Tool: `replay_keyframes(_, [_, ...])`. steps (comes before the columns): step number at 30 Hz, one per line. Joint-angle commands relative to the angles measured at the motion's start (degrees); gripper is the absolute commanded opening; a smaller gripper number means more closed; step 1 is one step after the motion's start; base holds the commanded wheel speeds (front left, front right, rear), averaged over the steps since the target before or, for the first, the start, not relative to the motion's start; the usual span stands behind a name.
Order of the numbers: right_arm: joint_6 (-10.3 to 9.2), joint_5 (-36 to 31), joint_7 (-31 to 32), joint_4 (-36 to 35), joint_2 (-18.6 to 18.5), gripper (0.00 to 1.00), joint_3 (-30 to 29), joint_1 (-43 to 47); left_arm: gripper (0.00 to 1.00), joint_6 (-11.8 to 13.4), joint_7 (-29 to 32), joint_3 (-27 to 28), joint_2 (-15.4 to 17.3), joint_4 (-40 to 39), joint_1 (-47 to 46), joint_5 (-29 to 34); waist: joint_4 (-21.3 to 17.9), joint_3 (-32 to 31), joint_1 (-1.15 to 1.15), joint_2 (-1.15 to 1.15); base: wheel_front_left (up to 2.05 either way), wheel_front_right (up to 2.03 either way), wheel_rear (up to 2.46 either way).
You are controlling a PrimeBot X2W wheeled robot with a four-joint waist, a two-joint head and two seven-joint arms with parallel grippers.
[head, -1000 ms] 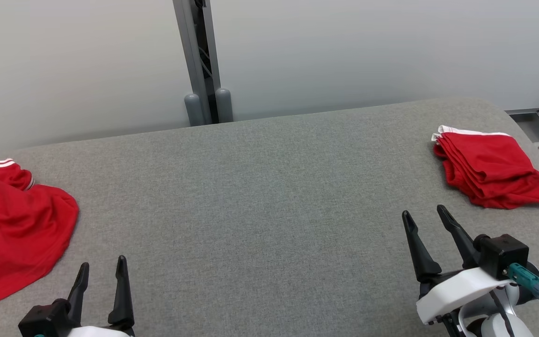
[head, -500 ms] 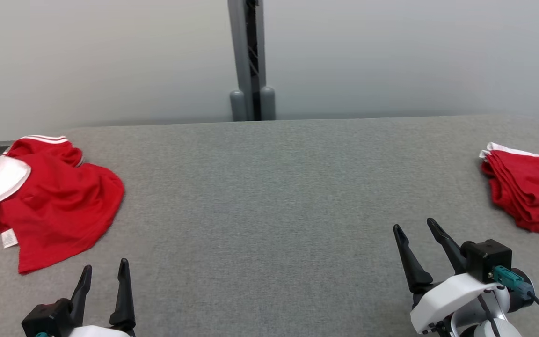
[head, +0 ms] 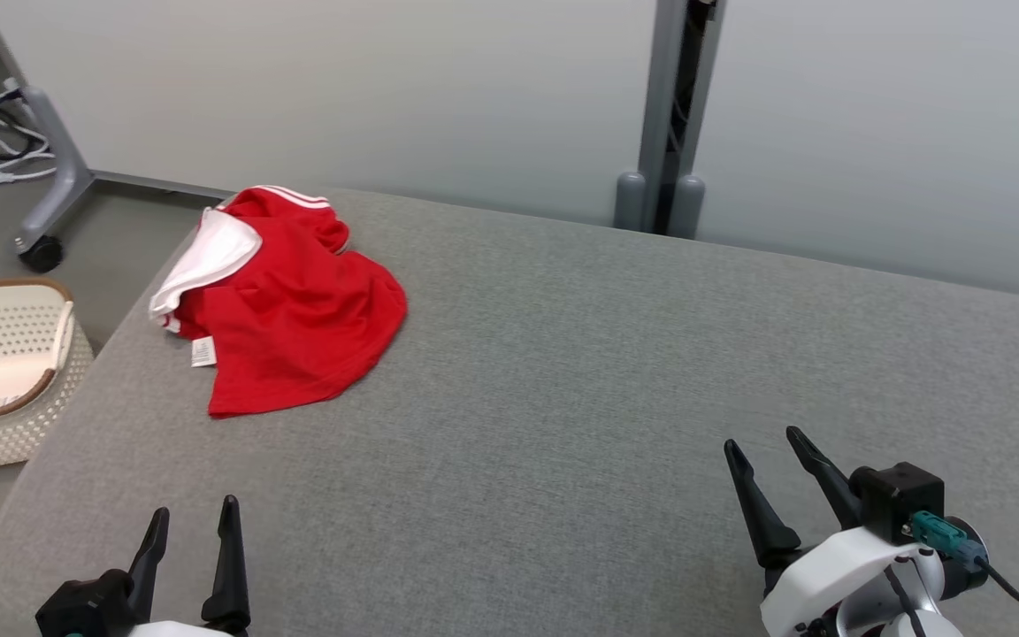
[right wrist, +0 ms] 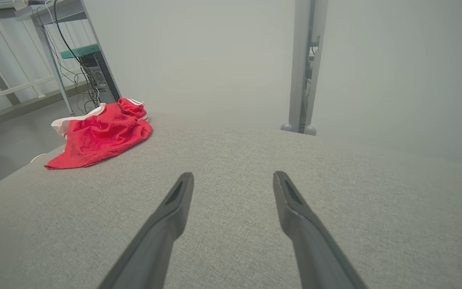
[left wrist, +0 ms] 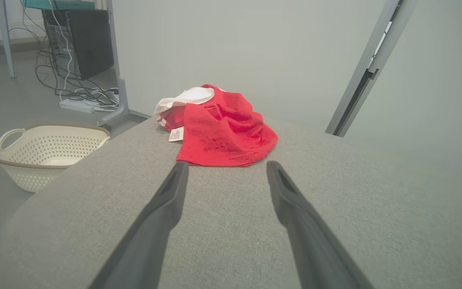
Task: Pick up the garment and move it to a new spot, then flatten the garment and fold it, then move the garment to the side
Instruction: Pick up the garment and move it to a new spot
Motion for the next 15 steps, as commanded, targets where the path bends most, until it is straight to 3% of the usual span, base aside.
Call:
replay_keyframes(1, [-0.01,0.49,-0.36,0.14,-0.29,1.0,0.09,-0.05,1.0,0.21,-0.03,0.24,0.49,-0.31,0.42,-0.01,3.02,-0.16,0.0,0.0,0.0,0.0,0.0])
replay_keyframes(7, [-0.01,0.78,-0.72,0.59,-0.31,1.0,0.51,-0.43,1.0,0.68,0.11,0.4,0.75,-1.05,0.74,-0.07,5.22,-0.1,0.0,0.0,0.0,0.0,0.0])
replay_keyframes(15, [-0.01,0.46,-0.64,0.23,-0.32,1.0,0.73,-1.19,1.0,1.14,0.0,0.92,0.86,-1.86,0.31,-0.54,5.03,0.96,0.0,0.0,0.0,0.0,0.0])
